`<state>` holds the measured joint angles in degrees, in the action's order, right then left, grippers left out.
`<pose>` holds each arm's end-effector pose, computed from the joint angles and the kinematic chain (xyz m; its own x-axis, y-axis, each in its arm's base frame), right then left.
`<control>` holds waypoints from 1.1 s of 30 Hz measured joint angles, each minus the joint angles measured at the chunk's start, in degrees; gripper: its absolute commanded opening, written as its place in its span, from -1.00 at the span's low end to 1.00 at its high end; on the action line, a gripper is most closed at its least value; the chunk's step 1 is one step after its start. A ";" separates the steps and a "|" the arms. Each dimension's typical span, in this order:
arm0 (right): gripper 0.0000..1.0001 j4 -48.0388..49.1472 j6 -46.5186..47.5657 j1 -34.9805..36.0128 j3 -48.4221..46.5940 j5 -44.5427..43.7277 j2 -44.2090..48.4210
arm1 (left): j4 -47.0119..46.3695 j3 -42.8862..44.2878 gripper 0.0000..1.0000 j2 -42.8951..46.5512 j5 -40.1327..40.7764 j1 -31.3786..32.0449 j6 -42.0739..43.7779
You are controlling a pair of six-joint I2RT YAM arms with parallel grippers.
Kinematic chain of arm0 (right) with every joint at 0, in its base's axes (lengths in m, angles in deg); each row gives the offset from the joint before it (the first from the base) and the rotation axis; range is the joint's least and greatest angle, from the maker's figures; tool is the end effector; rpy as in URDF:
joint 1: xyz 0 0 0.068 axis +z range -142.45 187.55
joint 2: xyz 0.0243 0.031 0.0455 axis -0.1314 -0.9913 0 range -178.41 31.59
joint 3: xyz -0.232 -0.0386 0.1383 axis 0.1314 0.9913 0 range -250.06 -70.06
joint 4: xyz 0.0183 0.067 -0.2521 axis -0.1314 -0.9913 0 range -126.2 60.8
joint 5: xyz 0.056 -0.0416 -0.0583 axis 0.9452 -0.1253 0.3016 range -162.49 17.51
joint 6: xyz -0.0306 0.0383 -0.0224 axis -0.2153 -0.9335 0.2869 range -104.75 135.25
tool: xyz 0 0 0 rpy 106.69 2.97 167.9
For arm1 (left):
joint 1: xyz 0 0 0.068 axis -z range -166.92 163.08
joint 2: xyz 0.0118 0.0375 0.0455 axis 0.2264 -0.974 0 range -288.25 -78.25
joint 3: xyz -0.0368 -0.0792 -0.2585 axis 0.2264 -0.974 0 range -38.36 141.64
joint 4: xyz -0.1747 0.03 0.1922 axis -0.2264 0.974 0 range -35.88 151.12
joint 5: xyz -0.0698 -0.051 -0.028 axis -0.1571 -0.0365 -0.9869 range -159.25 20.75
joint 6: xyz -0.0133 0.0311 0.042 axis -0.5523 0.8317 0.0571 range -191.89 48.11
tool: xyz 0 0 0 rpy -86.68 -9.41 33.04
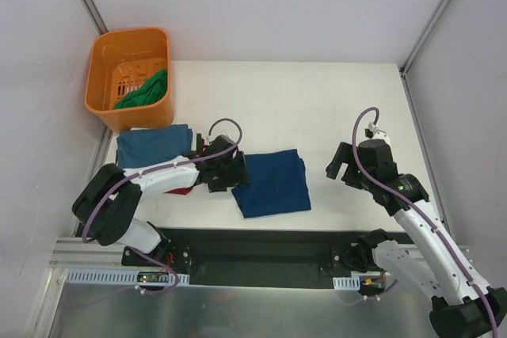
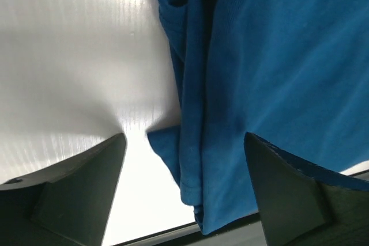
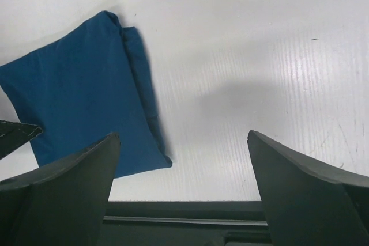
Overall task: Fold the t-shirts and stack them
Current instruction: Put the neatly folded tshirt into the corner of the board with the left arm
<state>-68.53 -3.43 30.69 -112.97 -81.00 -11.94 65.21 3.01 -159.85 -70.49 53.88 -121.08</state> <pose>0.1473 0.0574 0.2827 -0.6503 0.0666 -0.7567 -0.0803 0.9846 0.1556 0.2082 -0.1807 0.1767 -0.8885 -0.2329 -0.3955 -0.0139 0.8749 -0.4840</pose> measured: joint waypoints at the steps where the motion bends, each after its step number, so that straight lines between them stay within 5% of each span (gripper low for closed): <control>1: 0.93 0.00 -0.02 0.00 0.00 -0.63 0.24 | 0.11 0.83 0.55 -1.92 -0.26 0.00 -0.20; 8: 0.93 0.00 0.13 0.00 0.00 -3.34 0.07 | -0.70 6.97 -0.02 -9.29 -3.02 0.39 -0.96; 16: 0.93 0.04 0.83 0.00 0.42 -4.57 -0.85 | -0.92 12.92 -1.00 -16.26 -4.48 1.29 0.46; 25: 0.93 0.37 2.80 0.00 1.22 -5.75 -0.87 | 3.63 17.00 -1.00 -17.00 0.59 2.40 9.64; 33: 0.93 0.48 3.63 -0.04 2.23 -7.98 -2.54 | 18.49 21.44 -1.00 -10.25 10.62 2.36 22.84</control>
<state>-68.05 0.20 30.64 -110.74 -88.98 -14.47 83.70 24.45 -170.10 -59.86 56.24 -98.24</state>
